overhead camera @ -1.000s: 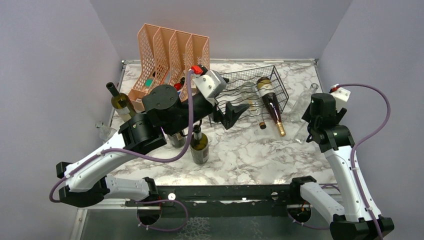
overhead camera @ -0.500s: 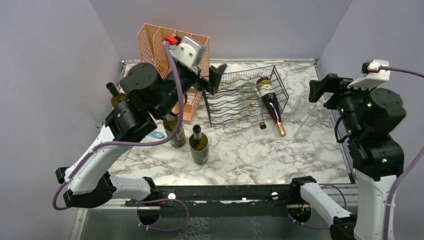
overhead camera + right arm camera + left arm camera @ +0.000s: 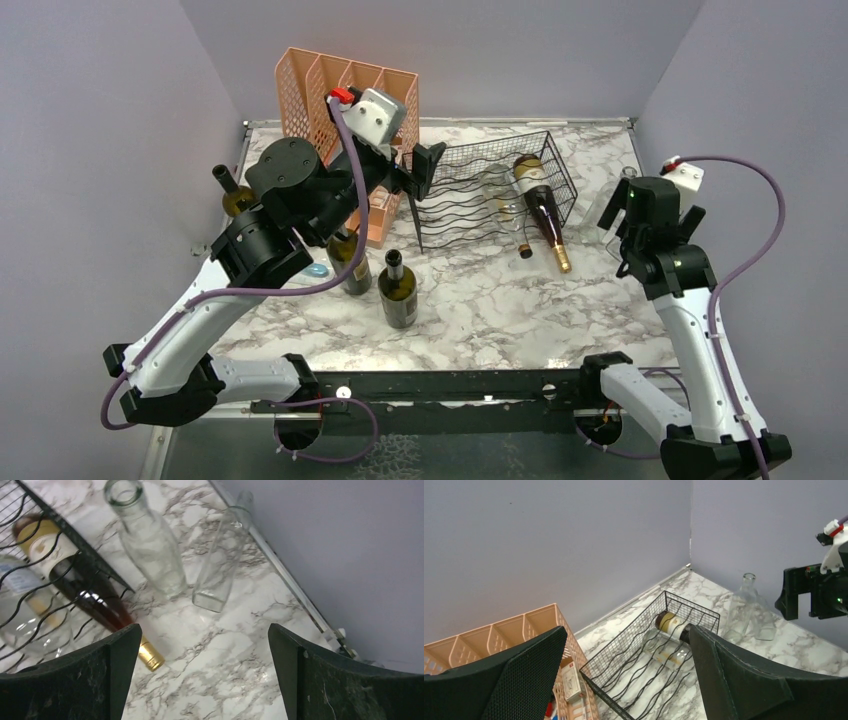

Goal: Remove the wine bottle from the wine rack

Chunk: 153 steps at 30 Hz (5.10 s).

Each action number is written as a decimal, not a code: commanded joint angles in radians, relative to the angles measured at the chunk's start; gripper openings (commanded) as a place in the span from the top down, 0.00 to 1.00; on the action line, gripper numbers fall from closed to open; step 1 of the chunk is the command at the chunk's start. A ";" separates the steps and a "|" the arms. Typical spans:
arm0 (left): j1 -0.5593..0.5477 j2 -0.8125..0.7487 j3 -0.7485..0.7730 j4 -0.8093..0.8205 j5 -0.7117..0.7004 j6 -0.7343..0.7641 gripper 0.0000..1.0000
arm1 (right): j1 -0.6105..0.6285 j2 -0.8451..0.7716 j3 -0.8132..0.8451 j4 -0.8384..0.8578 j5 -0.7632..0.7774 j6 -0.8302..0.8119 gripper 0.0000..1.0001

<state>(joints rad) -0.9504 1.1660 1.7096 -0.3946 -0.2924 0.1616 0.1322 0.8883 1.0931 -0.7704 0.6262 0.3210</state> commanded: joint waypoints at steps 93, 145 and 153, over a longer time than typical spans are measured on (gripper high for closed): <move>0.041 0.265 0.256 -0.152 0.516 -0.470 0.02 | -0.146 0.034 0.086 0.541 -1.653 -0.129 0.97; -0.271 0.360 -0.315 0.154 -0.072 -0.260 1.00 | 0.047 -0.316 0.432 -0.171 -0.596 -0.208 0.00; -0.271 0.444 -0.233 0.043 -0.075 -0.281 0.89 | 0.049 -0.321 0.393 -0.148 -0.642 -0.216 0.00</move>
<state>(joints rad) -1.2194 1.5753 1.3899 -0.3317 -0.3325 -0.1188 0.1715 0.5709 1.4883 -0.9211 -0.0135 0.1246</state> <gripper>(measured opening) 0.370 0.998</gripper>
